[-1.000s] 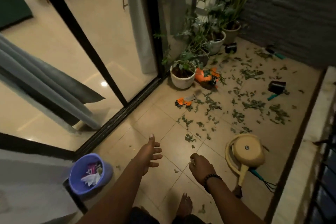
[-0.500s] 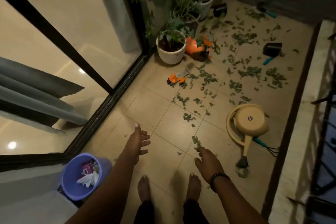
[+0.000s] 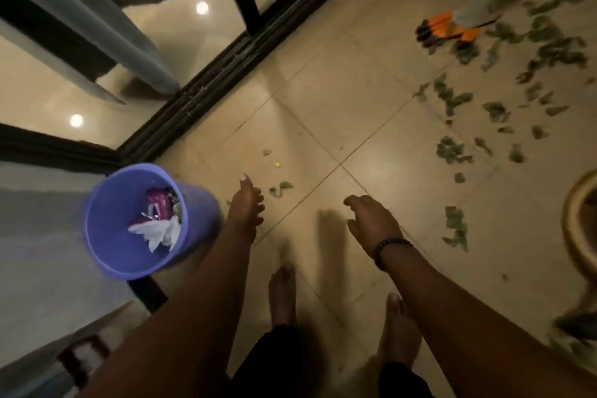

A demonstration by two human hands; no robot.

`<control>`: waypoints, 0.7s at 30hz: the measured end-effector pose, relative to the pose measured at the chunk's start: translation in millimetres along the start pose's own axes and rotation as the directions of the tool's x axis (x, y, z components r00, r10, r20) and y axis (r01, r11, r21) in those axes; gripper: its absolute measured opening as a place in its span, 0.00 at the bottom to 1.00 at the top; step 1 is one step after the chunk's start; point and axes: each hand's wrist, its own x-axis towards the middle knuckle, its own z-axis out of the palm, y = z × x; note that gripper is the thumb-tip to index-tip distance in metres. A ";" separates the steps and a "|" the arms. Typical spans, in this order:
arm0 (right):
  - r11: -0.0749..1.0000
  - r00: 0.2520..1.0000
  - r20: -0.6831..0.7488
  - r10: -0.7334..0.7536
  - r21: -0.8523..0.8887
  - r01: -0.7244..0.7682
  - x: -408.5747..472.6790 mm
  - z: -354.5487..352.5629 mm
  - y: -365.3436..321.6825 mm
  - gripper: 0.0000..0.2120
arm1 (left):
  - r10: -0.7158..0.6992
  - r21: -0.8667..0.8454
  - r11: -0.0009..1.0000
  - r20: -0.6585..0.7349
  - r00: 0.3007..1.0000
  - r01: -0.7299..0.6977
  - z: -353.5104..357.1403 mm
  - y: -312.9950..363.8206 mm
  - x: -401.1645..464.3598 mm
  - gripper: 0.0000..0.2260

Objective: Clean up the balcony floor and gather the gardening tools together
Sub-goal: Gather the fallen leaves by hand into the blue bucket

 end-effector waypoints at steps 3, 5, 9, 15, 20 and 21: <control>0.991 0.992 -0.017 -0.122 -0.065 0.121 57.1 38.6 -14.4 0.21 | 0.053 0.143 0.989 -0.091 0.994 -0.040 -0.4 -17.7 52.6 0.33; 0.978 0.980 -0.028 -0.198 -0.073 0.195 93.4 69.8 -24.0 0.21 | 0.082 0.212 0.976 -0.128 0.988 -0.054 -3.8 -32.1 89.2 0.33; 0.964 0.963 -0.060 -0.264 0.022 0.266 154.2 133.4 -41.8 0.26 | 0.041 0.133 0.991 -0.179 0.983 -0.017 -11.7 -64.0 164.8 0.33; 0.896 0.887 -0.176 -0.427 -0.213 0.389 190.0 197.3 -66.6 0.28 | -0.060 -0.154 0.987 -0.031 0.998 0.054 -12.2 -71.0 216.4 0.25; 0.784 0.762 -0.211 -0.612 -0.286 0.551 206.2 203.9 -52.7 0.10 | 0.011 -0.353 0.929 0.332 0.943 0.113 -10.4 -60.7 239.3 0.29; 0.830 0.786 -0.265 -0.558 -0.183 0.527 211.6 195.4 -56.7 0.07 | -0.007 -0.308 0.947 0.261 0.965 0.090 -7.4 -59.1 234.7 0.30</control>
